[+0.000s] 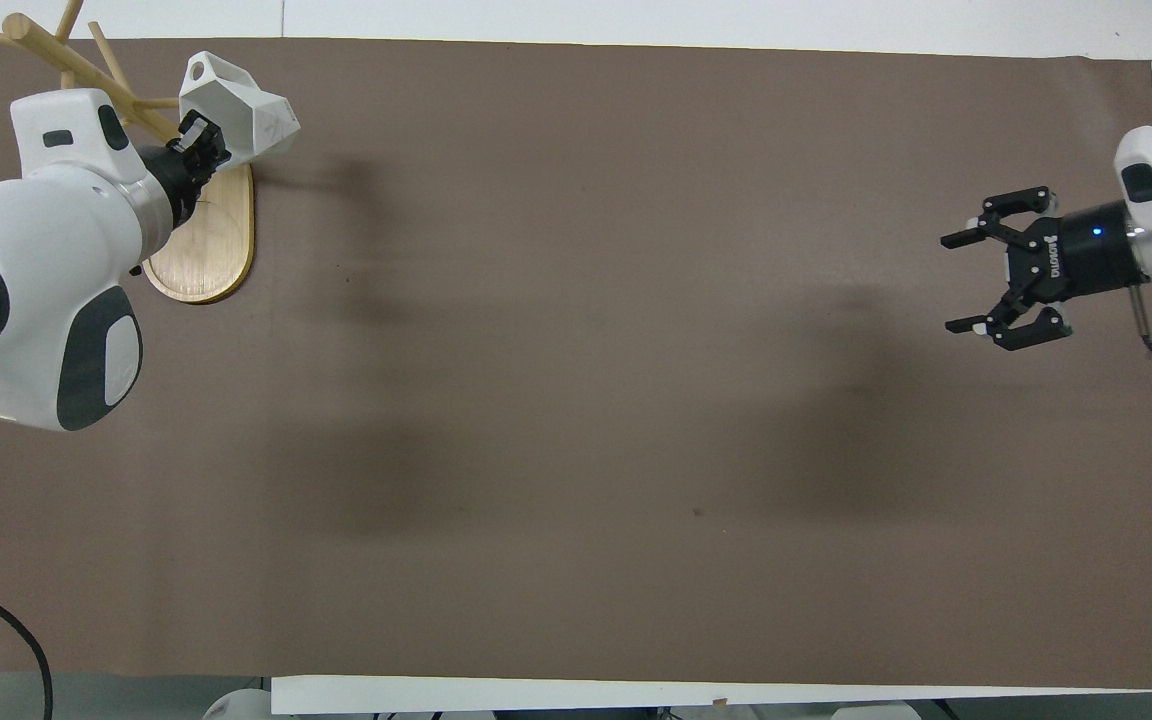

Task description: Hang cup on rack

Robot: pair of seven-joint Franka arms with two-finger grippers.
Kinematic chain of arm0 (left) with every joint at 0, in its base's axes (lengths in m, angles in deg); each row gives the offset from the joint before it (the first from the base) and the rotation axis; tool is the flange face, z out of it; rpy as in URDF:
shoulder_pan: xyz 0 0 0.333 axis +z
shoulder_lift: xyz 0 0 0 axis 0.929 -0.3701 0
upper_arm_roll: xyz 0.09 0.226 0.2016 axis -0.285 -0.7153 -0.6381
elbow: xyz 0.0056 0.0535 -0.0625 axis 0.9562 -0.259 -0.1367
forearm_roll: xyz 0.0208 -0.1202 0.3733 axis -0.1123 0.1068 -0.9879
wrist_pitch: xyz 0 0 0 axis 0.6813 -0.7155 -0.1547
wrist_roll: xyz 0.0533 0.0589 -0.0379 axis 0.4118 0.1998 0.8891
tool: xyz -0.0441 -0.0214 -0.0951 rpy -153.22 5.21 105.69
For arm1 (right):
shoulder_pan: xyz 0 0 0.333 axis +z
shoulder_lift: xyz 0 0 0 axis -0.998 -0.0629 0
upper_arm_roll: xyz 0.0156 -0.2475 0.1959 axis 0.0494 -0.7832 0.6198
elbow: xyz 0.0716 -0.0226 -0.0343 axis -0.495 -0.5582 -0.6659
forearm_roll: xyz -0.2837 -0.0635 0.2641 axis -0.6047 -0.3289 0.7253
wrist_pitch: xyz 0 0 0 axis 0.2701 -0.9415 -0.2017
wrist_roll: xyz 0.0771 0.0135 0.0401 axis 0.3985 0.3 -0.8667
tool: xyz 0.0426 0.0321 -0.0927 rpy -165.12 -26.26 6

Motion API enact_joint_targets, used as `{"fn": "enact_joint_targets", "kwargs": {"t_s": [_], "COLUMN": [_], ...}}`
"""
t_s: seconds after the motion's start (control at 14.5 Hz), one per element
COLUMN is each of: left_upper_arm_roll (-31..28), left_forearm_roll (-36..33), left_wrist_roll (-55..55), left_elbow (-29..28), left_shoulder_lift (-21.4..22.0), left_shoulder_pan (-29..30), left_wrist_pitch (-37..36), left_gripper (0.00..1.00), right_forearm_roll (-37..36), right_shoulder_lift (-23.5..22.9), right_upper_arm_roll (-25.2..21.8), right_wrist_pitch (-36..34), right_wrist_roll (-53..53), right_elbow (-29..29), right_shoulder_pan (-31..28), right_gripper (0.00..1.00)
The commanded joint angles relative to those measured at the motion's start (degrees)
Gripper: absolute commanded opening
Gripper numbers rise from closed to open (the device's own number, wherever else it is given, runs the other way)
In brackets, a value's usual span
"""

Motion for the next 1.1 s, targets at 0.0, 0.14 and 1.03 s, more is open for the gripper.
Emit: {"fn": "enact_joint_targets", "kwargs": {"t_s": [0.0, 0.14, 1.03], "left_upper_arm_roll": [0.7, 0.7, 0.5], "left_forearm_roll": [-1.2, -1.1, -0.9], "left_wrist_roll": [1.3, 1.4, 0.9], "left_elbow": [-3.8, -3.9, -2.3], "left_shoulder_lift": [2.7, 2.7, 2.9], "left_shoulder_pan": [1.9, 2.9, 6.2], "left_wrist_pitch": [2.7, 2.8, -10.0], "left_gripper": [0.0, 0.0, 1.0], "right_forearm_roll": [-12.1, -18.0, -26.5], "right_shoulder_lift": [5.6, 6.4, 6.0], "right_upper_arm_roll": [0.8, 1.5, 1.6], "right_wrist_pitch": [-3.7, -10.3, -24.1], "right_wrist_roll": [15.8, 27.4, 72.7], "right_elbow": [2.6, 7.6, 21.9], "right_shoulder_pan": [0.6, 0.9, 4.4], "right_gripper": [1.0, 1.0, 1.0]}}
